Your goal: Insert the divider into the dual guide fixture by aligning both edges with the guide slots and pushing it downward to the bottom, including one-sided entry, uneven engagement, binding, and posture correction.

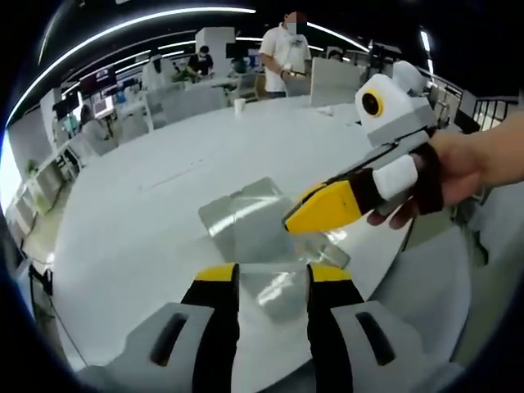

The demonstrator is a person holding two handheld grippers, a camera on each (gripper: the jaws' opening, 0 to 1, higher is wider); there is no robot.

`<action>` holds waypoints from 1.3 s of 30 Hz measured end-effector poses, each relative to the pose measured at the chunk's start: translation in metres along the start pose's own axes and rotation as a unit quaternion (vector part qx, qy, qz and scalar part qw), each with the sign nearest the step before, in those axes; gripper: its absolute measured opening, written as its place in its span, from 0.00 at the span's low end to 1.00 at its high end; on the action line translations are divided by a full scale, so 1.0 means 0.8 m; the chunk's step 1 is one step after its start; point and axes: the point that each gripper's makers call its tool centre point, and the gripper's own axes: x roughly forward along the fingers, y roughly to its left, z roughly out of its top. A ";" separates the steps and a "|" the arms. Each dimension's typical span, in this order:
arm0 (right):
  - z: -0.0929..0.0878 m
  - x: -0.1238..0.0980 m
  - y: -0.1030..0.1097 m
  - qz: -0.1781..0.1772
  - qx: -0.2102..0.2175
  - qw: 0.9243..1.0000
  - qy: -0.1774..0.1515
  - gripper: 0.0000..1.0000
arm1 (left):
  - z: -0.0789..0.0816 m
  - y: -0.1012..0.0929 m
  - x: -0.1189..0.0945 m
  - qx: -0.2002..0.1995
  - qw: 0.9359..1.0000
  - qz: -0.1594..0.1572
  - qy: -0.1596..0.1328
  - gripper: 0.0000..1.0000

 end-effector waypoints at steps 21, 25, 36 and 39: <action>0.000 -0.003 0.001 0.005 0.007 1.000 0.002 0.05 | 0.004 0.001 0.000 0.000 1.000 0.001 -0.007 0.29; 0.001 -0.009 -0.002 0.014 -0.023 1.000 0.001 0.21 | 0.006 -0.001 -0.001 -0.004 1.000 -0.006 -0.010 0.29; 0.008 -0.032 0.003 0.089 -0.117 0.989 0.012 0.38 | 0.032 -0.022 -0.010 -0.037 0.994 -0.089 -0.053 0.29; 0.017 -0.038 0.009 0.109 -0.127 0.986 0.003 0.42 | 0.043 -0.031 -0.013 -0.045 0.990 -0.116 -0.063 0.29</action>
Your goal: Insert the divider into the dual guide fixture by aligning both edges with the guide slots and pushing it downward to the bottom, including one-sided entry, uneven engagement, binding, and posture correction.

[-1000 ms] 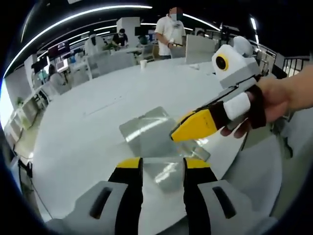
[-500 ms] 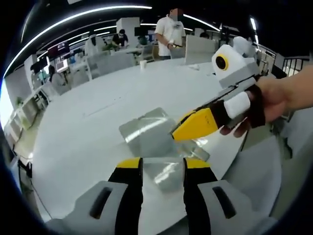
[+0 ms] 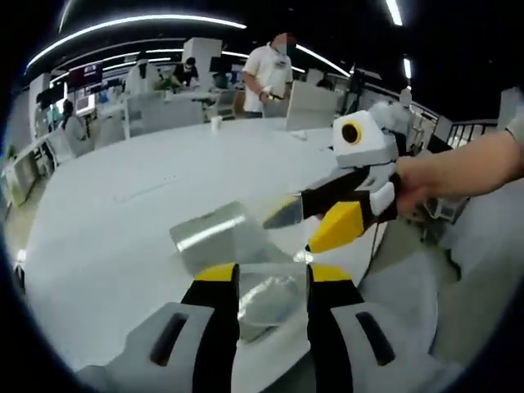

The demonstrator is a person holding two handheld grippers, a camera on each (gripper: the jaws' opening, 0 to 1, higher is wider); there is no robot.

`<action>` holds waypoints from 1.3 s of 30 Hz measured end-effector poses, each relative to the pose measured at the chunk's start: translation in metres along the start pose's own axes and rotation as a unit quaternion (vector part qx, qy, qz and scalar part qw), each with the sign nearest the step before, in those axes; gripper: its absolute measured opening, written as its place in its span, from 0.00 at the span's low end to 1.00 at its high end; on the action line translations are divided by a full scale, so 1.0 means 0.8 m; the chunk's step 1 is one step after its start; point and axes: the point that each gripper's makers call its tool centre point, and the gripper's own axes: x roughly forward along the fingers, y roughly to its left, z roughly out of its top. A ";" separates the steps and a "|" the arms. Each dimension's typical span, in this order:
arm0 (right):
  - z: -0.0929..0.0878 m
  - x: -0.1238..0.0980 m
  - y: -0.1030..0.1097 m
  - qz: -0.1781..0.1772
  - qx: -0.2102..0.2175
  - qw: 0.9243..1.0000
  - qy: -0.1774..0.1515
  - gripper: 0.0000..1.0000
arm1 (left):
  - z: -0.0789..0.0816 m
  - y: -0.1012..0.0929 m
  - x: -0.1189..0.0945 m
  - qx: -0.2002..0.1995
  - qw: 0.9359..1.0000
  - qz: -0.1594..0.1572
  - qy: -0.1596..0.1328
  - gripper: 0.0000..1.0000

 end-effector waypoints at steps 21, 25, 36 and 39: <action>0.007 -0.013 0.024 0.090 0.035 0.995 -0.017 0.52 | 0.017 -0.037 0.003 -0.048 0.990 -0.125 -0.043 0.29; 0.007 -0.015 0.021 0.095 0.038 0.994 -0.023 0.53 | 0.013 -0.041 0.004 -0.052 0.988 -0.138 -0.040 0.29; 0.001 -0.014 0.025 0.109 0.037 0.993 -0.015 0.51 | 0.004 -0.056 0.008 -0.053 0.982 -0.177 -0.025 0.29; 0.000 -0.015 0.024 0.111 0.040 0.993 -0.015 0.49 | 0.002 -0.056 0.010 -0.053 0.982 -0.180 -0.022 0.29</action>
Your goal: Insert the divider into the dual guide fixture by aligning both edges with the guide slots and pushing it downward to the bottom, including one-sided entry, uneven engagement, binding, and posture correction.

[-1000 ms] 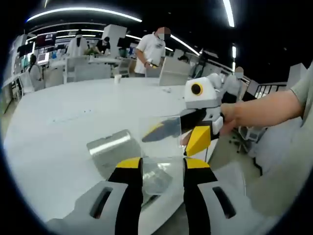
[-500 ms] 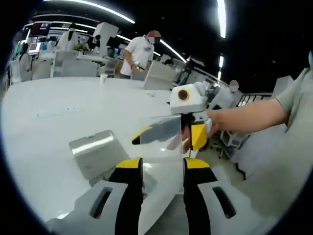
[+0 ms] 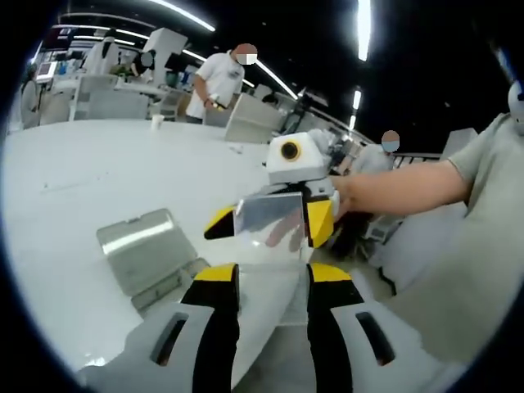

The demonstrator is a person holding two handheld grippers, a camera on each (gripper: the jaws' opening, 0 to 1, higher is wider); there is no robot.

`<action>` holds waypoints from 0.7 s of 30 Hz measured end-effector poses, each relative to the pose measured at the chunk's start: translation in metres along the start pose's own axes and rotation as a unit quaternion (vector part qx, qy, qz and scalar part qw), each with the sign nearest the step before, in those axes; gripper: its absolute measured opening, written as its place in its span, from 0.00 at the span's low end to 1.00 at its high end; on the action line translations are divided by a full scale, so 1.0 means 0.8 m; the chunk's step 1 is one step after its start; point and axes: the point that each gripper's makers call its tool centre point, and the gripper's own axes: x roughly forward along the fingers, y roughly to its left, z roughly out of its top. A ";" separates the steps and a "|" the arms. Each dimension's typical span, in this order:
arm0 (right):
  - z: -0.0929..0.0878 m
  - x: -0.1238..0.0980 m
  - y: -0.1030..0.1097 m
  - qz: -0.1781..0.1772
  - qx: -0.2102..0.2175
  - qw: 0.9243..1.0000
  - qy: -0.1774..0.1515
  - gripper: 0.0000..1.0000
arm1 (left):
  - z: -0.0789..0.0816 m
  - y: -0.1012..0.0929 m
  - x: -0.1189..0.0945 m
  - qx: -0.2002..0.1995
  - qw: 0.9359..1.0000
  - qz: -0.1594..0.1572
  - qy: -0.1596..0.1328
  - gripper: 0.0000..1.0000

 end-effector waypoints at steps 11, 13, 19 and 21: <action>-0.007 0.000 0.004 0.014 0.007 1.000 0.004 0.47 | -0.006 -0.004 0.002 -0.009 1.000 -0.018 0.001 0.29; -0.007 0.001 0.005 0.016 0.008 1.000 0.002 0.46 | -0.007 -0.004 0.002 -0.010 1.000 -0.019 0.000 0.29; -0.013 0.004 0.009 0.025 0.017 1.000 0.009 0.41 | -0.007 -0.003 0.002 -0.014 1.000 -0.021 -0.001 0.29; -0.010 0.004 0.011 0.027 0.011 1.000 0.003 0.37 | -0.007 -0.002 0.003 -0.016 1.000 -0.020 -0.003 0.29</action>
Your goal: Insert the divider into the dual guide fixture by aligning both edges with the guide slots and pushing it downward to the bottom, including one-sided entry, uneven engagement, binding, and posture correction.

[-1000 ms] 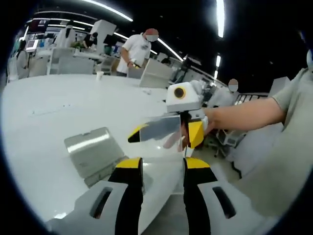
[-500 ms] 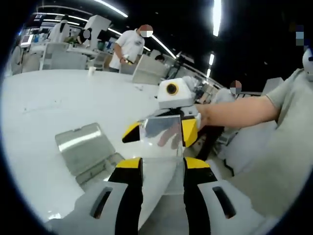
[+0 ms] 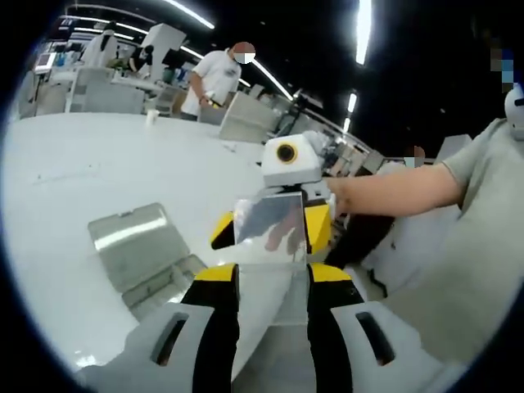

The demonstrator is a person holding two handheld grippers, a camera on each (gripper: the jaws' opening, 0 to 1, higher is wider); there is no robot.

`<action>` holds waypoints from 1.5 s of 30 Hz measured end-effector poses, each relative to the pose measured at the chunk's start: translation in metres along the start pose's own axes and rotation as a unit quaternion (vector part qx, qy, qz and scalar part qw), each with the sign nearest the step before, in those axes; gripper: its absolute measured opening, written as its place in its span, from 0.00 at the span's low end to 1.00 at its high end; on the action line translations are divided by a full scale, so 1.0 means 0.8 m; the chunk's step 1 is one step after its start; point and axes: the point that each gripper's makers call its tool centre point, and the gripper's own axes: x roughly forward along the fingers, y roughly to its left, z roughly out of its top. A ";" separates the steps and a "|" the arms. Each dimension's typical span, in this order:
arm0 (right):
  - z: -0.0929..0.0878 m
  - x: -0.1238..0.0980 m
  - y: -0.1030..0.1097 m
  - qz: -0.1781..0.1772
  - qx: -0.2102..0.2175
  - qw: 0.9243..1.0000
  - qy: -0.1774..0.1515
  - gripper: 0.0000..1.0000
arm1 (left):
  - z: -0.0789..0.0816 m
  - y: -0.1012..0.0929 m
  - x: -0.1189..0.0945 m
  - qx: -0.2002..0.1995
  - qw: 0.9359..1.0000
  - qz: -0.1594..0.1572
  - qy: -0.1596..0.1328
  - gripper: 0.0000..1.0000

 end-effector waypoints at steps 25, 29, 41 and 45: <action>-0.004 0.000 0.005 0.004 0.000 1.000 -0.005 0.30 | -0.004 0.000 0.000 -0.011 1.000 -0.005 -0.006 0.30; -0.004 -0.001 0.004 0.000 0.011 1.000 -0.001 0.30 | -0.006 -0.001 0.001 -0.008 1.000 -0.004 -0.005 0.31; -0.013 -0.011 -0.030 -0.081 0.051 0.995 0.020 0.30 | -0.010 0.016 -0.003 0.063 0.995 0.068 0.020 0.37; -0.020 -0.013 -0.044 -0.113 0.058 0.991 0.031 0.30 | -0.012 0.021 -0.003 0.082 0.991 0.104 0.030 0.36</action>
